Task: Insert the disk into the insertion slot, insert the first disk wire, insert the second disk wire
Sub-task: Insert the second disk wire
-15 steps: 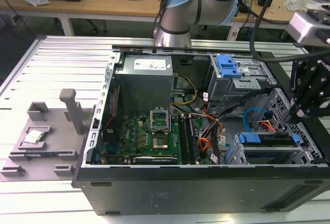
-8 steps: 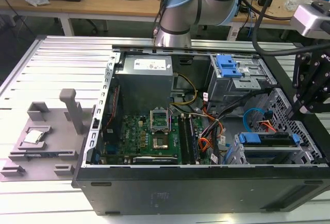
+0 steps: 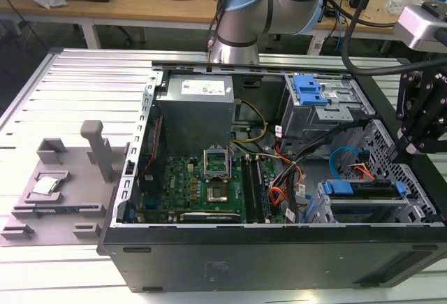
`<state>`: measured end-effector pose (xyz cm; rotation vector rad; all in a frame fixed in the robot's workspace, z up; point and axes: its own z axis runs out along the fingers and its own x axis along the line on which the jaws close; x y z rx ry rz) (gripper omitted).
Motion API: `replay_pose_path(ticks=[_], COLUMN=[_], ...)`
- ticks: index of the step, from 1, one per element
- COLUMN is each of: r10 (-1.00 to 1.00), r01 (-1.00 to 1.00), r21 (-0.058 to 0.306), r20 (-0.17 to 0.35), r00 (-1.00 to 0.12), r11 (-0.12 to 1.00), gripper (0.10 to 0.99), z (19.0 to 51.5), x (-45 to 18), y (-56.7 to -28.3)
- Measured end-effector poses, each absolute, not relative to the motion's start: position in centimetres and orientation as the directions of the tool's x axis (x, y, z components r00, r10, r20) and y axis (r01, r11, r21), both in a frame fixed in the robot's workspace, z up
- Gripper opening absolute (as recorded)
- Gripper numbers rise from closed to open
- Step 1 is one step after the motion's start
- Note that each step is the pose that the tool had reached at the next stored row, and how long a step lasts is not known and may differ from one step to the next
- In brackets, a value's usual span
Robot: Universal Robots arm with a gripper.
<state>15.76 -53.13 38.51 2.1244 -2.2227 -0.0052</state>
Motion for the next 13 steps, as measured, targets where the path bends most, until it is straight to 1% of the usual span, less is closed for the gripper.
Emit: replay_pose_path(ticks=[1,4,13], r10=[-0.998,-0.998,-0.998], r01=[-0.998,-0.998,-0.998], r21=[0.049,0.049,0.049], r20=[0.046,0.046,0.046], r00=[-0.044,-0.044,-0.044], r11=[0.046,0.046,0.046], gripper=[0.114,0.302,0.302], z=[38.52,38.52,38.52], x=[15.76,15.76,15.21], y=[-53.13,-53.13,-53.06])
